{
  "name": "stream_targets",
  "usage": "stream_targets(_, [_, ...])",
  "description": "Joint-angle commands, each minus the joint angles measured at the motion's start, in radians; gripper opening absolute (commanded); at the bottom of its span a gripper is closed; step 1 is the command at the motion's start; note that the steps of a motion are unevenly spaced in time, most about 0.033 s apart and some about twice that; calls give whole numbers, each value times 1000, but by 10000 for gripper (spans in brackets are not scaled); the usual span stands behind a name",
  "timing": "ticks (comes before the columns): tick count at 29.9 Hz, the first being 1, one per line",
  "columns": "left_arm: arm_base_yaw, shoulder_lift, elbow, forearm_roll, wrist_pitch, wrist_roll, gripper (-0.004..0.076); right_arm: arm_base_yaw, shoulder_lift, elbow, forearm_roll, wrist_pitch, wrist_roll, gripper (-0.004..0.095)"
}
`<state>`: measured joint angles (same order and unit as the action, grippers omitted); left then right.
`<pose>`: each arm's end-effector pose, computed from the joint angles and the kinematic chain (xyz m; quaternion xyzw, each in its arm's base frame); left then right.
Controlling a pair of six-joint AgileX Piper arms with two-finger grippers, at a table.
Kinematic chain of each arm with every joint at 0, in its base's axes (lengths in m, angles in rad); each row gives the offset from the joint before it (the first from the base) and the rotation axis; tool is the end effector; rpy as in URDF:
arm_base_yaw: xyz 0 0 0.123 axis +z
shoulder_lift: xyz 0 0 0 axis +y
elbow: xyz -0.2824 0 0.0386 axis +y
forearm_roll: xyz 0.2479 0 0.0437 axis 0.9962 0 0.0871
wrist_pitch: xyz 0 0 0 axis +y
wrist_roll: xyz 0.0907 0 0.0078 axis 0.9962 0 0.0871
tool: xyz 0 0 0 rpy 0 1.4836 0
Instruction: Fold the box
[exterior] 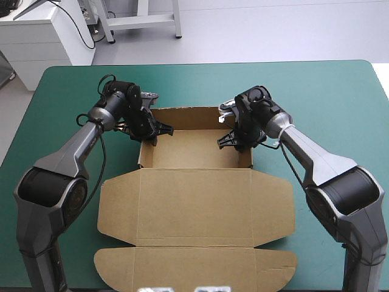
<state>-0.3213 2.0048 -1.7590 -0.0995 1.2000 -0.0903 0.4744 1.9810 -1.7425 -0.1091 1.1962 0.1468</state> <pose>0.3996 -0.1419 0.2564 0.1015 0.9880 -0.0686 0.0937 0.3772 0.1833 0.2622 -0.1758 0.9767 -0.0161 0.1220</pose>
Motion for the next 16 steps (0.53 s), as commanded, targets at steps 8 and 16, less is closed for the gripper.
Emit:
stream_targets(8, [-7,-59,-118,-1,55,6,440,1,-59,-161,-49,49,4,447])
stream_targets(16, [-7,-93,-266,6,89,6,440,1,-84,-282,-58,49,4,447])
